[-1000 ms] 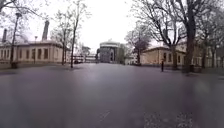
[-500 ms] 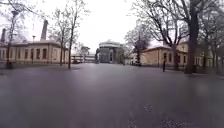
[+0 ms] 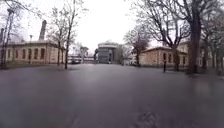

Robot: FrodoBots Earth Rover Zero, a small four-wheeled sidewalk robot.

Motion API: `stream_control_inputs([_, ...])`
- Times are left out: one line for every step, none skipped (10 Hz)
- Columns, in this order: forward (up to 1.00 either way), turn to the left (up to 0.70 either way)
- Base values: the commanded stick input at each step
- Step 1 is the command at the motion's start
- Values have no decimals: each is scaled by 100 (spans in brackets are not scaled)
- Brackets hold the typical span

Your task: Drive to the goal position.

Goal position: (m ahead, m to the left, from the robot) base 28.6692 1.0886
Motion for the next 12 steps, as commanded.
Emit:
stream_control_inputs([100, 39])
stream_control_inputs([100, 32])
stream_control_inputs([100, 25])
stream_control_inputs([100, 17])
stream_control_inputs([100, 10])
stream_control_inputs([100, 3])
stream_control_inputs([100, 0])
stream_control_inputs([100, 0])
stream_control_inputs([100, 0])
stream_control_inputs([100, 0])
stream_control_inputs([100, 0])
stream_control_inputs([100, 0])
